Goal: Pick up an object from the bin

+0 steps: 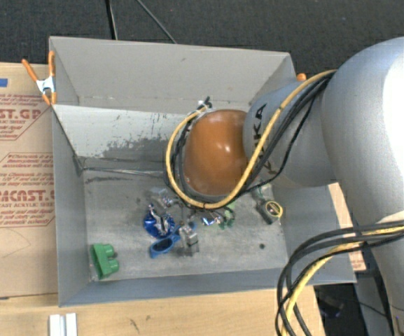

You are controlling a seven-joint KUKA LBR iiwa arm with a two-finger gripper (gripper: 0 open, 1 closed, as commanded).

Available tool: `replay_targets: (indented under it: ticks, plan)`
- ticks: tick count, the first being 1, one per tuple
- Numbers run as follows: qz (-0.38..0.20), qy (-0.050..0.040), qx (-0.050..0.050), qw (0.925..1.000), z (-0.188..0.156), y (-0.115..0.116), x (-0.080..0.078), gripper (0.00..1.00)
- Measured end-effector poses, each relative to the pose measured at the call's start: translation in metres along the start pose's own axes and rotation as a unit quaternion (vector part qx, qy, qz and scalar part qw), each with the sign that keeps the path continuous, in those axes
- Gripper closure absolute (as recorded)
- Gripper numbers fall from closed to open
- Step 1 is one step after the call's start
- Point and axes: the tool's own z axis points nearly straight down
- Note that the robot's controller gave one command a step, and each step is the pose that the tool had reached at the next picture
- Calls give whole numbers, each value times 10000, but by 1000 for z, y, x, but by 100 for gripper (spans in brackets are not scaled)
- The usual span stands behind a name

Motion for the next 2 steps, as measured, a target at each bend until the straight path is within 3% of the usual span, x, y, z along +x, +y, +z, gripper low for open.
replay_targets:
  ticks: [1,2]
  plan:
    - [1,9,-10,10000,-2,0,0,100]
    - [77,36,-1,10000,-148,26,-5,100]
